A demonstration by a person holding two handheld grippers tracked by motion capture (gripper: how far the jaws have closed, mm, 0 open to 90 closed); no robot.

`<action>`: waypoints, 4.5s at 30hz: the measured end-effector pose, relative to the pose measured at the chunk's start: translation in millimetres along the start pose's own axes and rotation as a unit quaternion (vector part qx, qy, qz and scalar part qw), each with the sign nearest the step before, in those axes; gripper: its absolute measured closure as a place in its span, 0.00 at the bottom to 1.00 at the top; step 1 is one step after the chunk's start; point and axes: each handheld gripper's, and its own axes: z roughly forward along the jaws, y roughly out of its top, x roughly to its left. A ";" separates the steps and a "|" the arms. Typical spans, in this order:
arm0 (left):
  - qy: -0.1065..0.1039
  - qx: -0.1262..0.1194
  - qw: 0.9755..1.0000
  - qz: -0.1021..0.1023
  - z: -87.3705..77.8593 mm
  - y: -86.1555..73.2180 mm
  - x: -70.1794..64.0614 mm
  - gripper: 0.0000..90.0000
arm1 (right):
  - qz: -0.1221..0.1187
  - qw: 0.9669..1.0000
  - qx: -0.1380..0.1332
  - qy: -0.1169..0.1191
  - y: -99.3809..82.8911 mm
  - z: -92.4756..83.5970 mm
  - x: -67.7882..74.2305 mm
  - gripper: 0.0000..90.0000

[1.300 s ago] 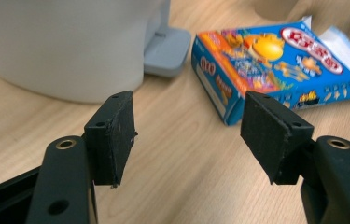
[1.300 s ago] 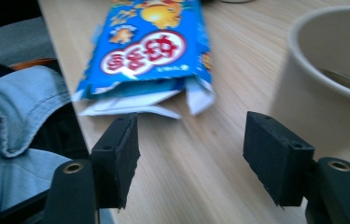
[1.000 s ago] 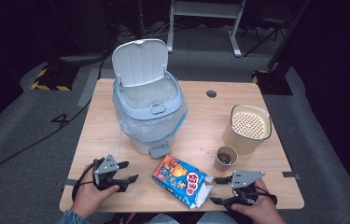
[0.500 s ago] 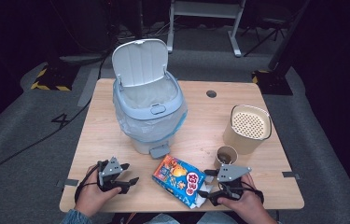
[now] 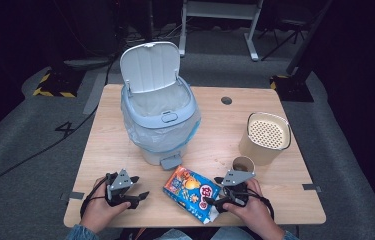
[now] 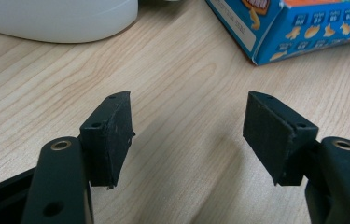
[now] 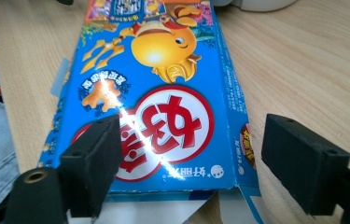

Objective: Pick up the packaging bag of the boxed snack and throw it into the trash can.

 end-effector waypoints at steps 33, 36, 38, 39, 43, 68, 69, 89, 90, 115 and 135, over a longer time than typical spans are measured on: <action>0.001 0.010 1.000 0.008 1.1 0.4 -2.4 0.37 | 0.013 0.999 0.047 0.019 -3.9 2.0 5.4 0.88; 0.001 0.010 1.000 0.009 1.2 0.4 -2.6 0.37 | 0.011 0.999 0.036 0.023 -2.5 -2.5 5.5 0.98; 0.001 0.010 1.000 0.009 1.1 0.4 -2.7 0.37 | 0.012 0.999 0.036 0.024 -2.7 -2.7 5.6 0.99; 0.000 0.010 1.000 0.010 1.1 0.4 -2.6 0.37 | 0.012 0.999 0.034 0.024 -3.0 -3.1 6.0 1.00; 0.001 0.009 1.000 0.007 1.0 0.3 -2.3 0.37 | 0.010 0.999 0.023 0.024 -1.5 -6.3 7.0 1.00; 0.000 0.009 1.000 0.007 0.8 0.2 -2.2 0.37 | 0.012 0.998 0.048 0.030 -13.6 -12.0 6.4 0.97; 0.000 0.009 1.000 0.007 0.8 0.2 -2.2 0.37 | 0.009 0.999 0.045 0.027 -13.0 -13.4 6.8 0.98; 0.016 0.012 1.000 0.002 -0.8 -1.6 0.8 0.35 | 0.001 1.000 -0.020 -0.006 27.0 -69.1 -7.8 0.99; 0.020 0.015 1.000 0.006 -1.2 -1.7 1.5 0.35 | 0.003 1.000 -0.022 -0.007 29.0 -72.0 -9.1 0.99; 0.021 0.029 0.999 -0.009 2.9 0.7 8.9 0.31 | 0.006 0.999 -0.051 -0.008 89.5 -149.1 -27.6 0.99; 0.020 0.030 0.999 -0.008 6.2 3.5 8.7 0.28 | 0.025 0.996 -0.087 -0.027 170.7 -159.2 -58.1 0.99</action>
